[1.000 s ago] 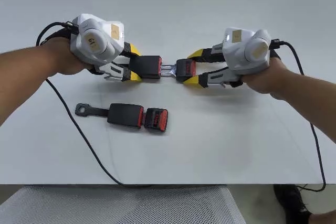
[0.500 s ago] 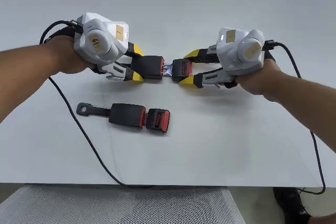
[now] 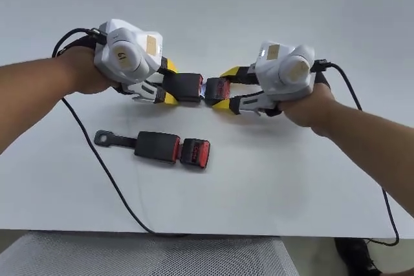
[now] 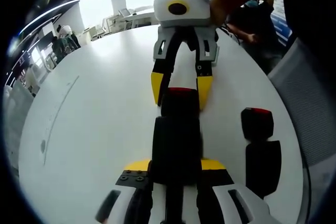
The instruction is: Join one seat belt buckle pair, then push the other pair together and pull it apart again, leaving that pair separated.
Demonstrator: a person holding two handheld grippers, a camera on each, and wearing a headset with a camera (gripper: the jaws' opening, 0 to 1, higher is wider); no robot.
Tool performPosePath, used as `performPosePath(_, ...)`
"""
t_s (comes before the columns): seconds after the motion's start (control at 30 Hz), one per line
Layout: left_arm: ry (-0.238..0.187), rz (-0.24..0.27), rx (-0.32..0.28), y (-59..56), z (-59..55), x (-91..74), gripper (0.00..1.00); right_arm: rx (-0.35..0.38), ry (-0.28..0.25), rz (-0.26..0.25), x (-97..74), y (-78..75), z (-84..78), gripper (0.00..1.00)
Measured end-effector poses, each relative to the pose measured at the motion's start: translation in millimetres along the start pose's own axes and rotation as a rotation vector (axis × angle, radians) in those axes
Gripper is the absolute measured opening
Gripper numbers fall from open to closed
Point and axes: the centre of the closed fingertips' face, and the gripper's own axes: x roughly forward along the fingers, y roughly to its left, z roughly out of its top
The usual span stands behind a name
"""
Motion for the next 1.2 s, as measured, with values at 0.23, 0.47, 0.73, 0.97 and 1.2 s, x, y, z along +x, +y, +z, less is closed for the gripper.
performPosePath(0.23,0.009,-0.007,0.014,2.5,2.4,2.1,0.32,-0.001,0.026,-0.008,-2.8,-4.4,-3.1,0.33)
performPosePath(0.47,0.017,-0.013,0.025,5.6,4.4,3.7,0.33,-0.004,0.034,-0.012,-3.6,-8.2,-4.7,0.33)
performPosePath(0.73,0.012,-0.013,0.024,7.5,4.1,3.9,0.33,-0.008,0.037,-0.014,-2.7,-11.0,-4.6,0.34)
performPosePath(0.97,0.016,-0.013,0.026,7.7,2.9,3.5,0.33,-0.009,0.043,-0.017,-0.7,-11.7,-4.1,0.34)
performPosePath(1.2,0.023,-0.017,0.031,6.0,2.2,2.5,0.33,-0.012,0.05,-0.022,0.4,-10.9,-3.8,0.34)
